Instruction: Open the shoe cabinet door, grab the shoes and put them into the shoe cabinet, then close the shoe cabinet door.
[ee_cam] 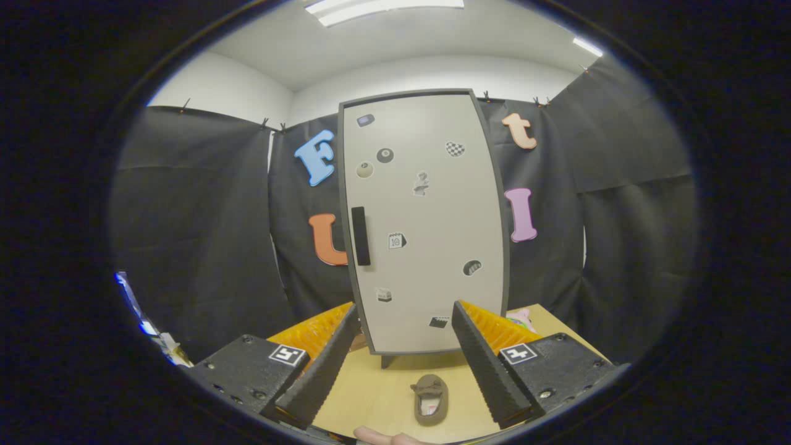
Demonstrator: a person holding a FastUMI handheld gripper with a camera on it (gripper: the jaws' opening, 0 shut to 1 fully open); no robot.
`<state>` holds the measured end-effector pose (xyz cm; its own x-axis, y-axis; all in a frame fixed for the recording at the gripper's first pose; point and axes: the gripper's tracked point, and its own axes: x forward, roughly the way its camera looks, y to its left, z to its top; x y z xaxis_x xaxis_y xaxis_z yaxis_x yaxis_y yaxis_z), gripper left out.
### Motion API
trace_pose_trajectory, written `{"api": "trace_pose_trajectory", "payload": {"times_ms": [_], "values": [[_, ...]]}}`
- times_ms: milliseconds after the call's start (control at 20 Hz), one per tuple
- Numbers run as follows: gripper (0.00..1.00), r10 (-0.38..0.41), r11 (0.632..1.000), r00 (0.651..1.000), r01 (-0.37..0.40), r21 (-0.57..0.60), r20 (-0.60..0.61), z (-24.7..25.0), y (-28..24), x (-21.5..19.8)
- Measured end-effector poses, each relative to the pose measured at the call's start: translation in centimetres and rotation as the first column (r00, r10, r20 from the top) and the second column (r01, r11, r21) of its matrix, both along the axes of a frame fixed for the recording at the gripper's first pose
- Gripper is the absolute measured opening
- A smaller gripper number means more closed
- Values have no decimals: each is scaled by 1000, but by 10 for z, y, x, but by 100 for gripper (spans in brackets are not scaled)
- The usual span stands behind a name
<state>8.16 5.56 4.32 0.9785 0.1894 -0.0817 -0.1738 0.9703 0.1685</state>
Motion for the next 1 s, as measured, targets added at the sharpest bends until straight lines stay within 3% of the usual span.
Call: {"api": "trace_pose_trajectory", "payload": {"times_ms": [50,200,500,900,1000], "values": [[99,10,999,1000,-9,36,-9,3,5,14],[100,-75,996,995,77,-40,69,32,-8,58],[100,34,999,988,-35,3,149,70,39,126],[100,62,994,994,-54,-90,94,60,101,214],[100,24,997,998,-20,-76,53,53,104,234]]}}
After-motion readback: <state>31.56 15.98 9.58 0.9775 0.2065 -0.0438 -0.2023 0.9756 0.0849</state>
